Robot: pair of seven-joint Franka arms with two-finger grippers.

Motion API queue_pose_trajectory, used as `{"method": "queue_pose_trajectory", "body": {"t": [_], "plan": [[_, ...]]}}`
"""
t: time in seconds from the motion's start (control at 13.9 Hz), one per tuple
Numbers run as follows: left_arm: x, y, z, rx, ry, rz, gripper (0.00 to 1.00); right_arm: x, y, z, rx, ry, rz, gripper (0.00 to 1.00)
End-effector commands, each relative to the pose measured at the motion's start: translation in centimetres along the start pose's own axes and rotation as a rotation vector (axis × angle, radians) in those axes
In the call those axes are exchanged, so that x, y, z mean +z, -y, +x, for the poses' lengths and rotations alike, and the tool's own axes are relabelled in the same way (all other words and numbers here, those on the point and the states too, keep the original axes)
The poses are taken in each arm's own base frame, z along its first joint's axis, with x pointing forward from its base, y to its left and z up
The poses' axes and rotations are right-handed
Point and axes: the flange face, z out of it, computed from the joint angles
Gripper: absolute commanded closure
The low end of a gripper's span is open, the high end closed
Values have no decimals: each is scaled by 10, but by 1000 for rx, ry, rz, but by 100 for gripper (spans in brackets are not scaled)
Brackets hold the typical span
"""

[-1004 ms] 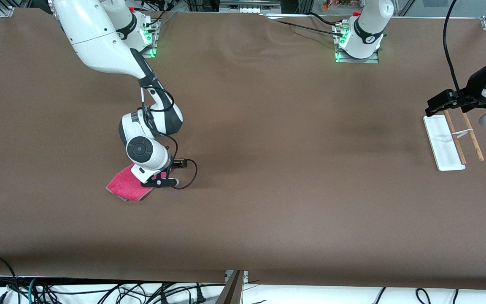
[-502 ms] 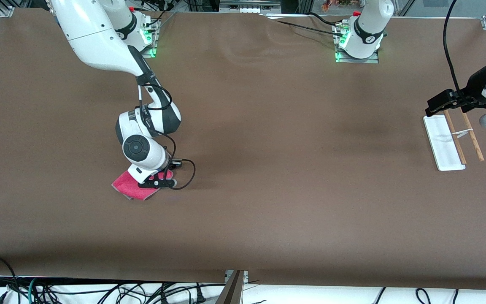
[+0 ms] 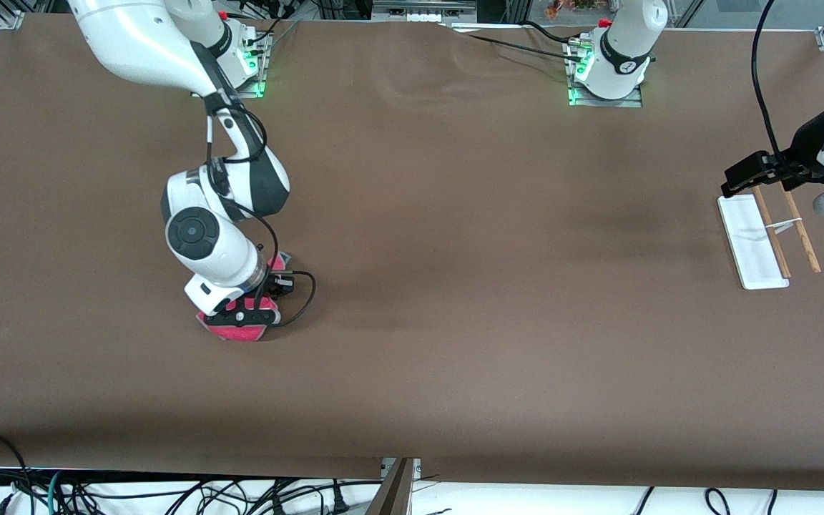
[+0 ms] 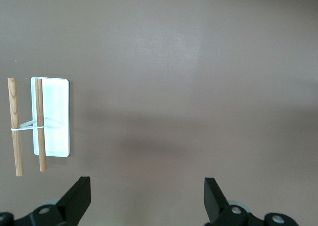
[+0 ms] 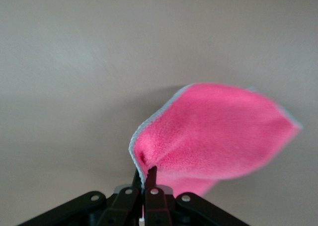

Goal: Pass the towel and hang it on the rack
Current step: 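Close the right gripper on the towel edge and lift it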

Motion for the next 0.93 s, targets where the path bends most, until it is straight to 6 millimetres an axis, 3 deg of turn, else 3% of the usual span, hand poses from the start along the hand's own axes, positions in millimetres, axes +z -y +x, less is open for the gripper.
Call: {"method": "queue_pose_trajectory", "body": {"t": [0.0, 0.22, 0.5, 0.86], "plan": [[-7, 0, 2, 14, -8, 31, 0, -49, 6, 18, 5, -32, 19, 100], [-7, -1, 2, 16, -8, 31, 0, -81, 24, 23, 20, -58, 82, 100], [-6, -2, 2, 17, -5, 32, 0, -134, 31, 26, 61, -57, 116, 100], [-6, -1, 1, 17, -2, 32, 0, -183, 112, 1, 199, -72, 263, 100]]}}
